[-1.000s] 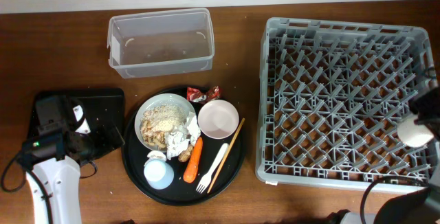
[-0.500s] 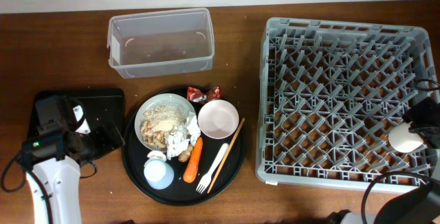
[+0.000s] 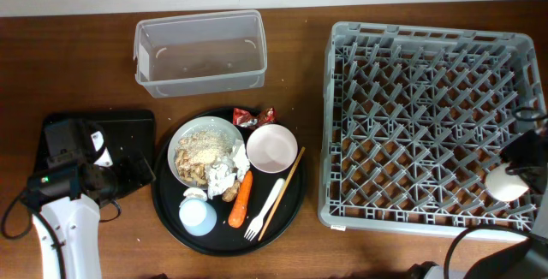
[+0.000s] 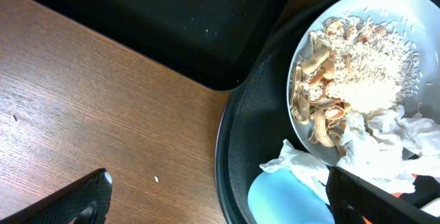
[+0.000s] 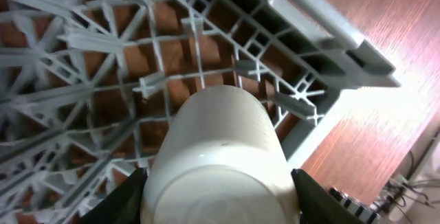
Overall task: Sort waste into correct bins and load items into the dishwasher rack
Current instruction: 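Carry the cup to the rack's lower right and place it upside down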
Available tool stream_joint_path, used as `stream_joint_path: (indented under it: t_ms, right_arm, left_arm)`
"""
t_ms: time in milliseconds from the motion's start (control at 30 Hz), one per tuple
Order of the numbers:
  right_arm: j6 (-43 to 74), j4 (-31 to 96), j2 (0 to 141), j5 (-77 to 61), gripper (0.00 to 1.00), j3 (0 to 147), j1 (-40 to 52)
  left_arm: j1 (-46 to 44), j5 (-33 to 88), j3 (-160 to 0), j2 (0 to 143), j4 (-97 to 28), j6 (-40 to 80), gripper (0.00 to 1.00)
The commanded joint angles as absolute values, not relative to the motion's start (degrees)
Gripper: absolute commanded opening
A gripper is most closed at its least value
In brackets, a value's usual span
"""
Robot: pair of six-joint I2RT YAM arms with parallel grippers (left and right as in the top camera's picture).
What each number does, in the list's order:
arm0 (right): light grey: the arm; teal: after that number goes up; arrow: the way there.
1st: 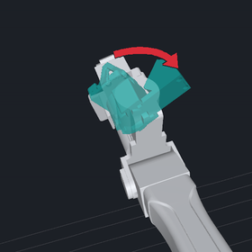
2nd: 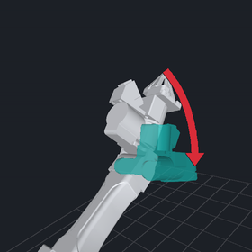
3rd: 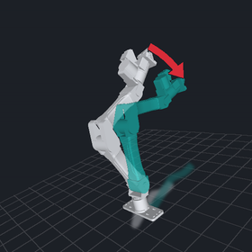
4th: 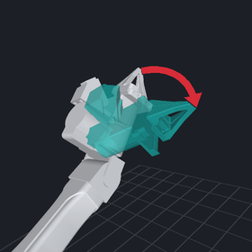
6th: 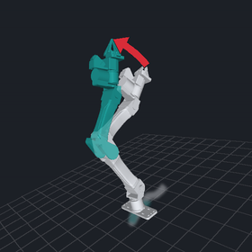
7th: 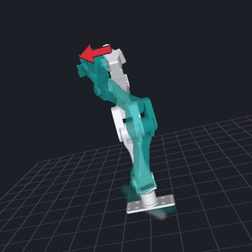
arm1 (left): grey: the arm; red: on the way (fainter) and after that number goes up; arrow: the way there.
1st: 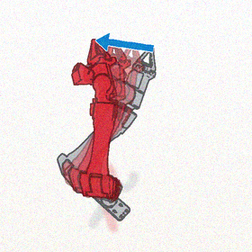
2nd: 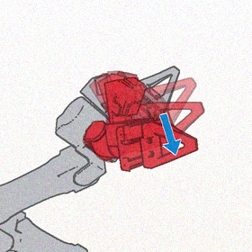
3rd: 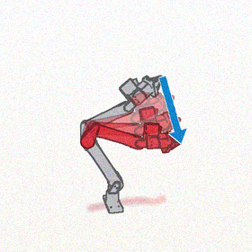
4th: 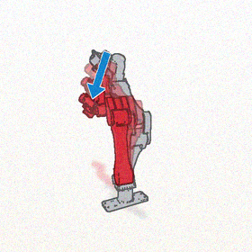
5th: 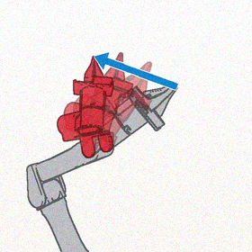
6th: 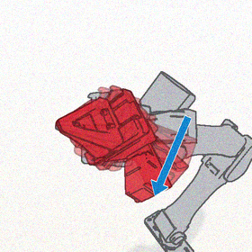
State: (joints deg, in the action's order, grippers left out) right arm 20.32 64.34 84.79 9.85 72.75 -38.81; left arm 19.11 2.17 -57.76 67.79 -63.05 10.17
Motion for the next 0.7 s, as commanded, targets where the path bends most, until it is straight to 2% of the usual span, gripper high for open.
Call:
stream_joint_path:
  t_ms: [0, 133, 167, 233, 300, 433, 667]
  right_arm:
    - [19.81, 61.56, 84.05, 10.98, 0.30, 69.56, -39.05]
    - [19.81, 58.92, 84.05, 10.76, 0.31, 67.46, -39.03]
    - [19.81, 58.83, 84.09, 10.79, 0.32, 67.07, -39.03]
    - [19.99, 58.35, 84.27, 10.79, 0.43, 66.52, -39.03]
    - [19.99, 58.15, 84.73, 10.76, 0.44, 66.41, -39.03]
    - [19.97, 58.19, 84.90, 9.93, 0.72, 66.41, -39.03]
    - [18.00, 59.48, 84.49, 4.45, 0.78, 67.51, -38.98]
  left_arm:
    - [19.40, 2.76, -58.54, 67.92, -63.05, 10.70, 0.99]
    - [19.40, 2.76, -58.54, 67.92, -63.05, 10.70, 0.99]
    - [19.40, 2.76, -58.54, 67.92, -63.05, 10.70, 0.99]
    - [19.40, 2.79, -58.54, 67.92, -63.05, 10.70, 0.99]
    - [19.40, 2.79, -58.54, 67.92, -63.05, 10.70, 0.99]
    - [19.40, 2.79, -58.54, 67.92, -63.05, 10.70, 0.99]
    - [19.40, 2.76, -58.54, 67.92, -63.07, 10.70, 0.99]
